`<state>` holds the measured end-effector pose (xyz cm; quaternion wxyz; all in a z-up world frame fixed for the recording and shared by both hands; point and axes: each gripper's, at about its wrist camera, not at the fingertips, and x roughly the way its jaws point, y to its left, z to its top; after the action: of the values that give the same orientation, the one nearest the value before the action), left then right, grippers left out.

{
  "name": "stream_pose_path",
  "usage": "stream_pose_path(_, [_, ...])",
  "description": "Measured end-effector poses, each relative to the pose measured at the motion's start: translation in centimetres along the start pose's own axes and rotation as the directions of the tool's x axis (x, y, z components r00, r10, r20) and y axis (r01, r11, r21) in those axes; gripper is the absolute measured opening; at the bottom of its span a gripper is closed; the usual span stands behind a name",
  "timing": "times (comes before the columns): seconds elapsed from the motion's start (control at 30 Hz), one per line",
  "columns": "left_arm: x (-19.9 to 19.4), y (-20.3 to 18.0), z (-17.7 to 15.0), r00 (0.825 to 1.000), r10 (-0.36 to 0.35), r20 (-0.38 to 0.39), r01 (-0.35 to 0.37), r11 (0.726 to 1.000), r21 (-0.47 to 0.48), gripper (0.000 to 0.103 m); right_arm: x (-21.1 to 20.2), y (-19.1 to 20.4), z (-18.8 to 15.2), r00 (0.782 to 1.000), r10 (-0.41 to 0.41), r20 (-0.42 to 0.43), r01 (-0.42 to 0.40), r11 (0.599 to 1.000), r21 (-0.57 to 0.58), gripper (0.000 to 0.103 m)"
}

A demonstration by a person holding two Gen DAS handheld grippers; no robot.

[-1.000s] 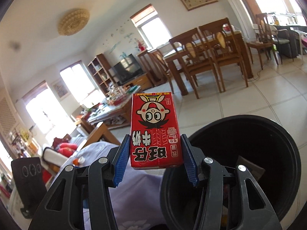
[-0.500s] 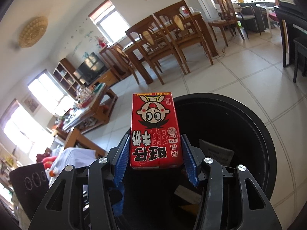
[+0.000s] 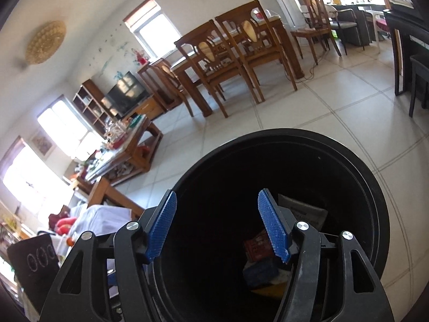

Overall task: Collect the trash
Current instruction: 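Open both grippers to drop the tissue packet and milk box into the bin, then grasp the yellow-green drink carton with the left gripper while the right gripper grasps the purple spray bottle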

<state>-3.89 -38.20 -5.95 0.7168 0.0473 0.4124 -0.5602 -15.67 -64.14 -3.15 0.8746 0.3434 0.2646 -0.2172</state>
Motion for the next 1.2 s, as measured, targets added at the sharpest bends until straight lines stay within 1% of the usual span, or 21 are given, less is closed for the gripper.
stream_pose_path(0.03, [-0.3, 0.3, -0.1, 1.0, 0.017, 0.008, -0.017, 1.0, 0.002, 0.069, 0.0, 0.4, -0.1, 1.0, 0.004, 0.001, -0.004, 1.0, -0.009, 0.066])
stream_pose_path(0.13, [-2.8, 1.3, -0.9, 0.996, 0.075, 0.037, -0.075, 0.997, -0.001, 0.069, 0.3, 2.3, -0.6, 1.0, 0.028, -0.005, -0.029, 0.998, -0.055, 0.068])
stream_pose_path(0.27, [-7.1, 4.0, -2.0, 0.983, 0.157, 0.094, -0.153, 0.987, -0.05, 0.069, 1.4, 6.1, -1.6, 0.996, 0.081, -0.03, -0.085, 0.985, -0.152, 0.07])
stream_pose_path(0.33, [-9.8, 5.8, -2.8, 0.968, 0.215, 0.127, -0.205, 0.975, -0.09, 0.07, 2.0, 8.6, -2.5, 0.992, 0.114, -0.056, -0.123, 0.971, -0.207, 0.072])
stream_pose_path(0.47, [-15.0, 9.7, -4.7, 0.927, 0.335, 0.171, -0.301, 0.933, -0.197, 0.073, 4.0, 14.6, -5.0, 0.973, 0.175, -0.147, -0.215, 0.919, -0.332, 0.072])
stream_pose_path(0.6, [-19.8, 13.8, -6.6, 0.873, 0.451, 0.185, -0.384, 0.87, -0.31, 0.073, 5.9, 21.0, -8.0, 0.947, 0.218, -0.234, -0.304, 0.845, -0.44, 0.072])
stream_pose_path(0.67, [-22.3, 15.6, -7.7, 0.84, 0.508, 0.188, -0.423, 0.832, -0.358, 0.073, 6.1, 24.4, -9.8, 0.932, 0.239, -0.272, -0.347, 0.806, -0.479, 0.072])
stream_pose_path(0.73, [-24.3, 16.8, -8.4, 0.811, 0.553, 0.189, -0.456, 0.801, -0.387, 0.073, 6.3, 28.0, -11.7, 0.918, 0.25, -0.307, -0.381, 0.766, -0.517, 0.072])
stream_pose_path(0.77, [-25.3, 17.6, -8.8, 0.791, 0.582, 0.187, -0.479, 0.781, -0.402, 0.073, 6.5, 29.4, -12.5, 0.911, 0.254, -0.324, -0.398, 0.747, -0.533, 0.072])
stream_pose_path(0.8, [-26.1, 18.3, -9.1, 0.776, 0.604, 0.183, -0.496, 0.763, -0.414, 0.073, 6.9, 31.1, -13.3, 0.904, 0.258, -0.34, -0.414, 0.725, -0.55, 0.072])
stream_pose_path(0.83, [-26.9, 19.1, -9.4, 0.764, 0.62, 0.176, -0.508, 0.748, -0.427, 0.073, 6.9, 32.5, -14.3, 0.897, 0.26, -0.356, -0.429, 0.706, -0.564, 0.072])
stream_pose_path(0.9, [-28.2, 20.9, -9.8, 0.749, 0.644, 0.156, -0.525, 0.719, -0.455, 0.073, 7.5, 35.4, -15.9, 0.885, 0.257, -0.389, -0.454, 0.664, -0.594, 0.072])
stream_pose_path(1.0, [-29.3, 23.1, -10.1, 0.737, 0.665, 0.126, -0.544, 0.693, -0.474, 0.073, 8.6, 39.3, -17.9, 0.868, 0.245, -0.432, -0.486, 0.598, -0.637, 0.072])
stream_pose_path(1.1, [-29.1, 24.6, -9.8, 0.735, 0.673, 0.082, -0.57, 0.679, -0.462, 0.073, 9.9, 42.7, -20.0, 0.861, 0.211, -0.462, -0.5, 0.514, -0.697, 0.072])
stream_pose_path(1.2, [-28.8, 26.3, -9.6, 0.737, 0.674, 0.045, -0.584, 0.669, -0.459, 0.073, 11.8, 45.8, -21.9, 0.855, 0.177, -0.488, -0.511, 0.448, -0.733, 0.072])
